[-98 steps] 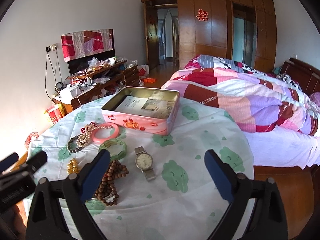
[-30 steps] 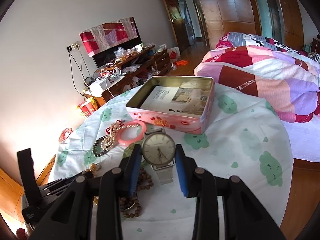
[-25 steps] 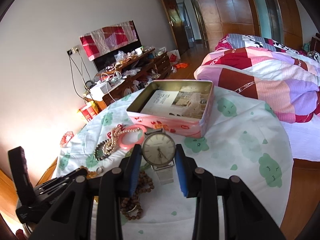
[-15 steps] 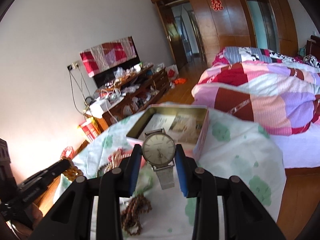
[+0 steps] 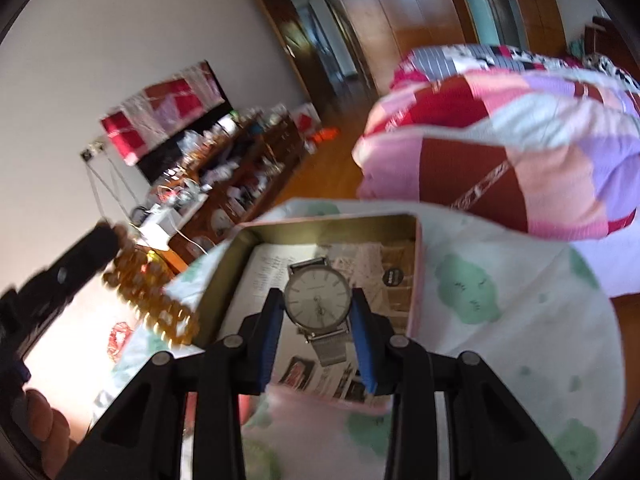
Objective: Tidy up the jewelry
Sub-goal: 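Lower gold beads into the pink tin with left gripper while right gripper drops the watch in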
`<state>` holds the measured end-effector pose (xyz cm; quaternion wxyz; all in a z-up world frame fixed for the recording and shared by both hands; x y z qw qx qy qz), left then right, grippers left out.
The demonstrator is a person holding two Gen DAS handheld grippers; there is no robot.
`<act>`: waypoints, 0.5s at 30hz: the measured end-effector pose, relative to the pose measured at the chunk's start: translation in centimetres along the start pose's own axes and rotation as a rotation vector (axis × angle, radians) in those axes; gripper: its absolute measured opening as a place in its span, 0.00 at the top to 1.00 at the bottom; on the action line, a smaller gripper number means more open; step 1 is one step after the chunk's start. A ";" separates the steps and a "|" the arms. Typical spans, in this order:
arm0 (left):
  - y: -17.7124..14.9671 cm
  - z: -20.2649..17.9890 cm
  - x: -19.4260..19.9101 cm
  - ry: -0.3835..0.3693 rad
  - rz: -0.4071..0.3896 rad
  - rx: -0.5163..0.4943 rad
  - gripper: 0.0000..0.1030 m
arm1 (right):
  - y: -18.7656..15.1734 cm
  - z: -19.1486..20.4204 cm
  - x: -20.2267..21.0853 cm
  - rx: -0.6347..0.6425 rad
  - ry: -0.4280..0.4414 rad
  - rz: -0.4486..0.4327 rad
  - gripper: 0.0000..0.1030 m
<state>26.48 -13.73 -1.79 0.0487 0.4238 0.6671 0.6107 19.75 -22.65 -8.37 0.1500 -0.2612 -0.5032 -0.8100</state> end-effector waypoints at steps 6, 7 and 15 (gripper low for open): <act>-2.8 2.2 -5.1 0.043 0.130 0.016 0.90 | 0.2 -1.0 -3.6 0.012 -0.075 0.012 0.65; -3.1 2.4 -5.4 0.051 0.140 0.020 0.90 | 0.3 -1.0 -4.0 0.009 -0.066 0.021 0.65; -4.5 3.9 -6.8 0.205 0.198 -0.055 0.85 | 1.6 -0.3 -6.1 0.183 -0.125 0.004 0.64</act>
Point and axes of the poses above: each gripper's, at about its wrist camera, not at the fingertips, and x roughly against the way its jaws point, z to its left, y to its top, the point moved 8 cm from there along -x, roughly the way its jaws point, and after that the axes turned 4 degrees about -z, right-handed, at the moved point
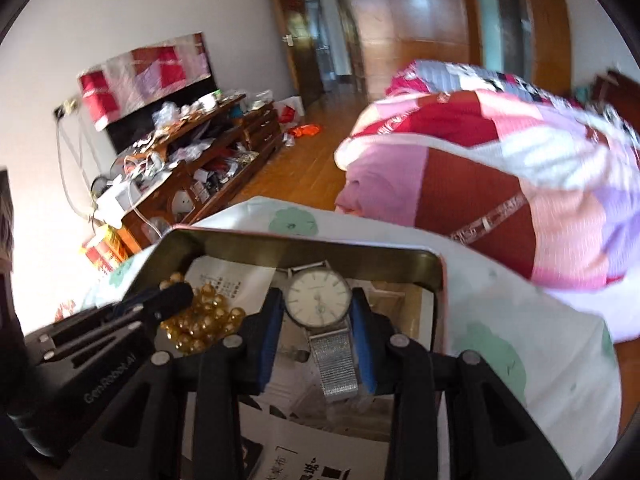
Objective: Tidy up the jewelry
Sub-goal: 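Lower gold beads into the pink tin with left gripper while right gripper drops the watch in, then open both grippers and withdraw them from the tin back over the table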
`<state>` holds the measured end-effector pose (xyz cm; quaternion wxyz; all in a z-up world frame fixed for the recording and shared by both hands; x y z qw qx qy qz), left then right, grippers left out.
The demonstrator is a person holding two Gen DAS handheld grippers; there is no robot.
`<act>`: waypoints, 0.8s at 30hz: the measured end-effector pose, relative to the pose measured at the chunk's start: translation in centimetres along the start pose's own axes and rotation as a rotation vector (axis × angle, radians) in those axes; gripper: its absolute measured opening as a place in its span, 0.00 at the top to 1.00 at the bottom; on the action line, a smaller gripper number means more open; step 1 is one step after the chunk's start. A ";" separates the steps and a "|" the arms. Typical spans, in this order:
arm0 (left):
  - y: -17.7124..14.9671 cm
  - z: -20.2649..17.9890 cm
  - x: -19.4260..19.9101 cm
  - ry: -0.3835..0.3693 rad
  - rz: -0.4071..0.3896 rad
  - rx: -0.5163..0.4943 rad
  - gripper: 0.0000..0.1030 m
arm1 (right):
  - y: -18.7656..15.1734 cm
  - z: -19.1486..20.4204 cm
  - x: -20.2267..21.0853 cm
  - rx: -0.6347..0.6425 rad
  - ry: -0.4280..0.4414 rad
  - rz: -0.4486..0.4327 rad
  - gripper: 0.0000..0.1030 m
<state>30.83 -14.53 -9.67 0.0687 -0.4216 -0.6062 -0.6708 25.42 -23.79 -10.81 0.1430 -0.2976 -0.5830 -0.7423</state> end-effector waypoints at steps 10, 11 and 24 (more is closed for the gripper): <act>-3.2 0.9 1.5 0.212 0.052 -0.018 0.85 | 0.3 1.9 -2.2 0.285 0.153 0.099 0.62; -3.3 1.2 1.6 0.224 0.054 -0.008 0.85 | 0.3 2.1 -2.4 0.305 0.164 0.108 0.61; 0.9 1.6 5.4 0.070 -0.077 0.114 0.35 | 2.6 0.1 2.4 0.091 0.268 -0.027 0.40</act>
Point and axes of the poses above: each gripper's, at about its wrist camera, not at the fingertips, and x roughly against the way its jaws point, z to its left, y to its top, the point moved 8 cm from there along -x, roughly the way its jaws point, and after that the axes turned 4 degrees about -z, right-handed, at the moved point
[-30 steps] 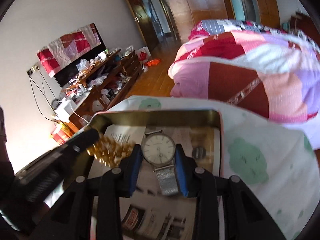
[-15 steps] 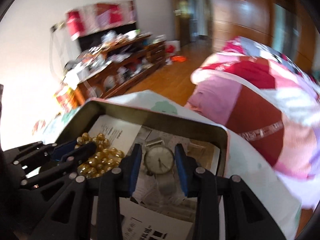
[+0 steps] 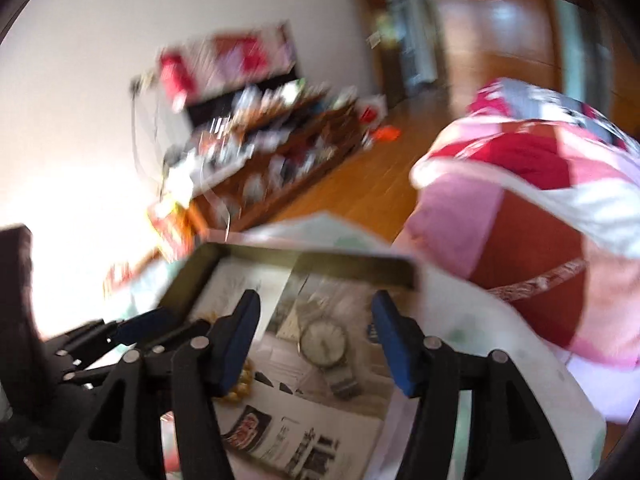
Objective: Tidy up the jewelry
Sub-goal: 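Open both grippers and withdraw them from the tin back over the table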
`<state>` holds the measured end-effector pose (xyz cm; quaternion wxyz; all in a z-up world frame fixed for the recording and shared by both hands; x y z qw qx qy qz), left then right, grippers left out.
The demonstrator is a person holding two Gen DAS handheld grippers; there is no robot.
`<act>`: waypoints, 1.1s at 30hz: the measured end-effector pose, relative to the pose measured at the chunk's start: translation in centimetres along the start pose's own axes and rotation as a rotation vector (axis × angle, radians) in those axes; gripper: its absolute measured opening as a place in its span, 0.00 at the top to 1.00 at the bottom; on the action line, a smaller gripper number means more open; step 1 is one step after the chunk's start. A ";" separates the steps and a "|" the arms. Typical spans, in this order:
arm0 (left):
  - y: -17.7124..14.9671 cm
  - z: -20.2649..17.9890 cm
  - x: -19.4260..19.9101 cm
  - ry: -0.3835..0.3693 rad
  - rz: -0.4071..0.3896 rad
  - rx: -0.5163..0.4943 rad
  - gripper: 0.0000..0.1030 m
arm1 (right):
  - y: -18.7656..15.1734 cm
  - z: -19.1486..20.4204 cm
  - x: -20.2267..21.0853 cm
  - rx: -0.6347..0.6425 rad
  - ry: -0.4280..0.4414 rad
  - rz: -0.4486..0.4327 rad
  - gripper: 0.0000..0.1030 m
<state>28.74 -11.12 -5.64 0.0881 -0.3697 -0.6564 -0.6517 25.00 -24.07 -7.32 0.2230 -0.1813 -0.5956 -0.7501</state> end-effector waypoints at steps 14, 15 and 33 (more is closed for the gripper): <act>-7.5 3.6 13.3 0.098 -0.054 0.044 0.31 | -8.2 1.0 11.7 -0.153 -0.103 -0.005 0.41; -8.5 3.8 14.2 0.091 -0.060 0.063 0.31 | -8.8 1.1 12.1 -0.154 -0.097 0.003 0.42; -16.4 4.7 20.1 0.095 -0.073 0.110 0.31 | -15.2 5.7 16.9 -0.073 -0.048 0.066 0.59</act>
Point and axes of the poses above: each gripper's, at about its wrist camera, not at the fingertips, and x roughly against the way its jaws point, z to its left, y to its top, the point moved 8 cm from there along -x, roughly the way its jaws point, and after that the axes turned 4 degrees about -z, right-handed, at the moved point
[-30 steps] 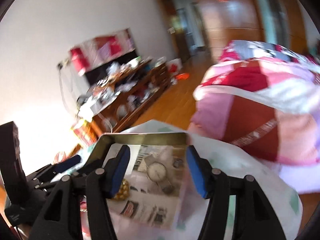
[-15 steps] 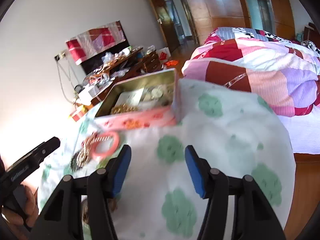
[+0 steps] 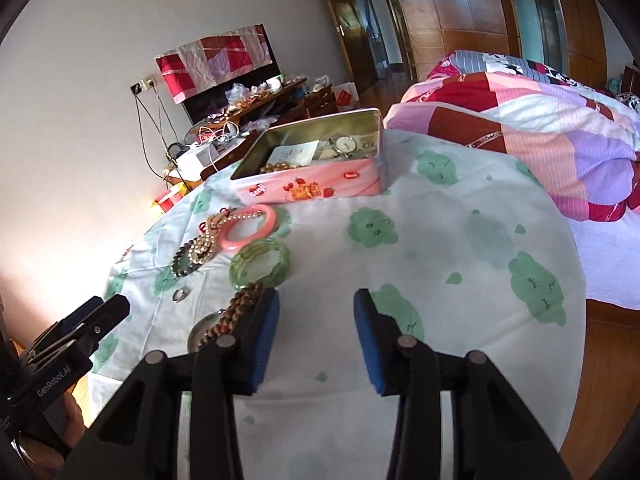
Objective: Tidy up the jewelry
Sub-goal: 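Open both grippers and withdraw them from the tin back over the table, then grasp and lift the brown wooden bead bracelet with right gripper while left gripper reaches the green jade bangle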
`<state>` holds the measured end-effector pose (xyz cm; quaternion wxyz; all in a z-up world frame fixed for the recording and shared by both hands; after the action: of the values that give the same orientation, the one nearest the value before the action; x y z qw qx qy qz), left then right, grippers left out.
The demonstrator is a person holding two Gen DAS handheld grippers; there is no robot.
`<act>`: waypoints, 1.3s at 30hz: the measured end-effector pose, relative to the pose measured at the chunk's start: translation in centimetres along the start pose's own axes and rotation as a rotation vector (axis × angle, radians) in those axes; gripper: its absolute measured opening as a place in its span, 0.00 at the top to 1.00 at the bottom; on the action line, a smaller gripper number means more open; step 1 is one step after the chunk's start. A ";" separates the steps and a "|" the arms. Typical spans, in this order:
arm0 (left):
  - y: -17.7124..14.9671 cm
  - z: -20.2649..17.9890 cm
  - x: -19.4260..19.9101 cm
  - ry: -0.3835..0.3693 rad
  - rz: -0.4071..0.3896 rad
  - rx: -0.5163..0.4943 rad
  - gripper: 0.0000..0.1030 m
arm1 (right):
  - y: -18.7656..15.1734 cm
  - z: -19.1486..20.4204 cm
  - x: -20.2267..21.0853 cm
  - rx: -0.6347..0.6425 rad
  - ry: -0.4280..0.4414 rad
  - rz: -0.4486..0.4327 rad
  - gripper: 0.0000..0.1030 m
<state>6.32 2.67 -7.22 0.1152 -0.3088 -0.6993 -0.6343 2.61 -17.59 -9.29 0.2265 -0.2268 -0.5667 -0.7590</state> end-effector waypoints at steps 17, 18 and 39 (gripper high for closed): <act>-1.5 3.1 0.8 -0.002 0.009 0.077 0.31 | -3.0 4.3 -1.9 0.076 0.074 0.103 0.59; -1.6 3.2 0.7 -0.005 0.016 0.084 0.31 | -3.0 4.5 -2.2 0.065 0.080 0.108 0.59; -1.0 2.2 -0.5 -0.063 0.049 0.043 0.31 | 0.6 5.9 -3.2 -0.036 0.182 0.063 0.75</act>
<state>6.63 4.68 -8.69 0.1153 -0.3433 -0.7082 -0.6060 6.01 -11.79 -9.28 0.2966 -0.1784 -0.5227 -0.7791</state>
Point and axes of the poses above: each gripper's, at about its wrist camera, not at the fingertips, and x roughly against the way its jaws point, z to its left, y to its top, the point moved 8 cm from there along -x, roughly the way its jaws point, and after that the axes turned 4 degrees about -z, right-handed, at the moved point
